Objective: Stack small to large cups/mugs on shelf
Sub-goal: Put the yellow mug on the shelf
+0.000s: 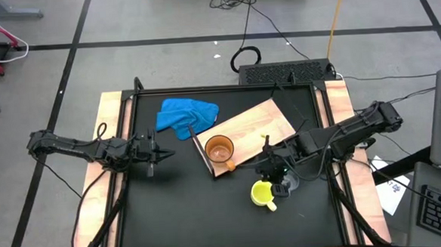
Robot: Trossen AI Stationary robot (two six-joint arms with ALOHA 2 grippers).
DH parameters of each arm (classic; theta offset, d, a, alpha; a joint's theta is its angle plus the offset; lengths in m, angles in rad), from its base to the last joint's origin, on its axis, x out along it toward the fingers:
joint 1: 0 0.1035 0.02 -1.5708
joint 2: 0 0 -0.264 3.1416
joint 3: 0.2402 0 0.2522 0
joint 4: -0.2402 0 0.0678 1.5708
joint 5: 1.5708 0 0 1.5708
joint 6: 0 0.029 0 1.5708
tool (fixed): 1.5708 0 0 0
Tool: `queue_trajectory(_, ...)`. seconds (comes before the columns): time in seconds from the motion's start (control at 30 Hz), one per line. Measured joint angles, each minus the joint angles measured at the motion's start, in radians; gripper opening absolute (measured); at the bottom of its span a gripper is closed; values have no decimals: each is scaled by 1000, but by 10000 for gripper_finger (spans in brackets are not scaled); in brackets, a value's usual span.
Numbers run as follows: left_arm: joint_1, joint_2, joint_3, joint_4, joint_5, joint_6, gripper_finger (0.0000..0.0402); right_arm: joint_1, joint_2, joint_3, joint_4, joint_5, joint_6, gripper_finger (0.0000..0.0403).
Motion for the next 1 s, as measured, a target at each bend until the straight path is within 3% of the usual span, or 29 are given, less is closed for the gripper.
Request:
queue_trajectory(0.17,0,0,0,-1,0,-1,15,0,0,0,0,-27,-20,43)
queue_trajectory(0.6,0,0,0,-10,0,0,15,0,0,0,-5,-26,-37,180)
queue_trajectory(1.0,0,0,0,-9,-1,-3,15,0,0,-1,-5,-25,-38,186)
